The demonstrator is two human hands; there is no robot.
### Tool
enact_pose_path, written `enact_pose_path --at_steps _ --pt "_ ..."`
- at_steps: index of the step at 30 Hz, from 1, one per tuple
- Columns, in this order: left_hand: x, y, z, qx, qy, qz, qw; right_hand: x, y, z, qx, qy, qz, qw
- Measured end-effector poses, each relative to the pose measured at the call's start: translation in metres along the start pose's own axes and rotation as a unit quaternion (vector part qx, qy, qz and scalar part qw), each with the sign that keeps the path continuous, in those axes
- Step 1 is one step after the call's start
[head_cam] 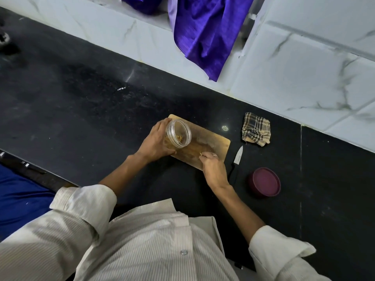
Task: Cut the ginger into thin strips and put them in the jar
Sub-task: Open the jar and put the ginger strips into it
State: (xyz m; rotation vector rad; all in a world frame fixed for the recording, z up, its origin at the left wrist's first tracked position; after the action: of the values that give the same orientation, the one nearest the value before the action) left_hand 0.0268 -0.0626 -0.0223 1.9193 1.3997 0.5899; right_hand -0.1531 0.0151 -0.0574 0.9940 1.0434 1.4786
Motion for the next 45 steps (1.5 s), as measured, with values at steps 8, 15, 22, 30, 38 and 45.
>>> enact_pose_path --at_steps 8,15,22,30,38,45 --pt "0.001 -0.001 0.0 0.001 -0.002 0.003 1.0 0.0 0.003 0.002 0.022 0.07 -0.017 0.997" --pt "0.001 -0.001 0.001 -0.004 0.001 0.005 1.0 -0.01 0.02 -0.068 -0.413 -0.259 -0.123 0.864" --pt "0.001 0.0 -0.002 -0.008 -0.002 0.009 1.0 -0.028 0.044 -0.043 -0.72 -0.26 -0.086 0.637" --pt "0.001 0.0 -0.005 -0.009 -0.004 0.008 1.0 -0.061 0.063 0.037 -0.462 -0.078 -0.027 0.883" --pt "0.001 -0.001 -0.001 -0.003 -0.003 0.007 1.0 -0.035 0.047 -0.045 -0.493 -0.205 -0.08 0.842" --pt "0.002 0.0 -0.004 0.004 -0.002 0.004 1.0 -0.02 0.017 -0.053 -0.253 -0.207 0.018 0.945"
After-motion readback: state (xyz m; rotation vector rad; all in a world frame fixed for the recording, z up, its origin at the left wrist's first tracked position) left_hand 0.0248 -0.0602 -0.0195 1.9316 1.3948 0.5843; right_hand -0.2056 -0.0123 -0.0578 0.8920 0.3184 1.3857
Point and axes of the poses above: each hand's wrist, its own x-axis away from the middle knuckle, its own y-axis out of the back of the hand, z = x × y, the point moved 8 cm from there along -x, towards the middle knuckle, and after that the axes turned 4 degrees about -x, right-handed, at the moved point
